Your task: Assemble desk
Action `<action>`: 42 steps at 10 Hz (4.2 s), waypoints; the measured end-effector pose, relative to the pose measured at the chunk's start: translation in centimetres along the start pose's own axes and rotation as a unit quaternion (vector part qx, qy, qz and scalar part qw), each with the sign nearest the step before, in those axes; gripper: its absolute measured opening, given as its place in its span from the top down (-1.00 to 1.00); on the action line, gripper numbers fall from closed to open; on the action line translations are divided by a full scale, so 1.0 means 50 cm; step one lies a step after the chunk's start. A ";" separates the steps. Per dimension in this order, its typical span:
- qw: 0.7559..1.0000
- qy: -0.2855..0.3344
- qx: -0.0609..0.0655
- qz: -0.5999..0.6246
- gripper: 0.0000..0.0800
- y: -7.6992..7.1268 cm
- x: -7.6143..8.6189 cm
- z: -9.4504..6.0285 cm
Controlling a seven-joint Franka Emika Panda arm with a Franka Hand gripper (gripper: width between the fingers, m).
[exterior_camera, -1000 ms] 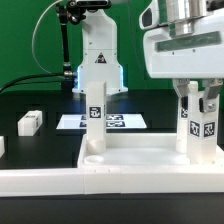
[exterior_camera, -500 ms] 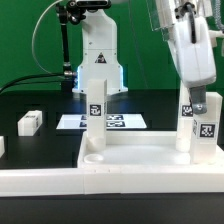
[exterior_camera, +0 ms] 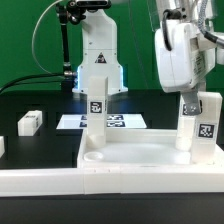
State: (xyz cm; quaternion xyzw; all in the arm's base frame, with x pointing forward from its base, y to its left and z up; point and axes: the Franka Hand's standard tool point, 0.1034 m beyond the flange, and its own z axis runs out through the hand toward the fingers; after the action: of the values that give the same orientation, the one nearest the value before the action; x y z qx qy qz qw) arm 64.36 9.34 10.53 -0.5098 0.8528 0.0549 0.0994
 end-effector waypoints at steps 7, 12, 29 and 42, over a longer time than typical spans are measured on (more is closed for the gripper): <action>0.997 -0.005 0.037 -0.065 -0.62 -0.076 0.096 -0.101; 0.997 -0.003 0.035 -0.067 -0.62 -0.071 0.094 -0.093; 0.705 0.040 0.016 -0.708 -0.62 -0.032 0.498 -0.169; 0.542 -0.062 -0.203 -0.813 -0.62 0.059 0.696 -0.087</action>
Offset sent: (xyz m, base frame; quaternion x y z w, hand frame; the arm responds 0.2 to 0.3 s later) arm -0.0161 -0.0476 0.0379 0.0263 -0.0023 -0.0790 0.9965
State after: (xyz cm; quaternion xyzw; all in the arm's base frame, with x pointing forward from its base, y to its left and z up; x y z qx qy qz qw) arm 45.25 -19.97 6.88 -0.9866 0.0299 0.1535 0.0474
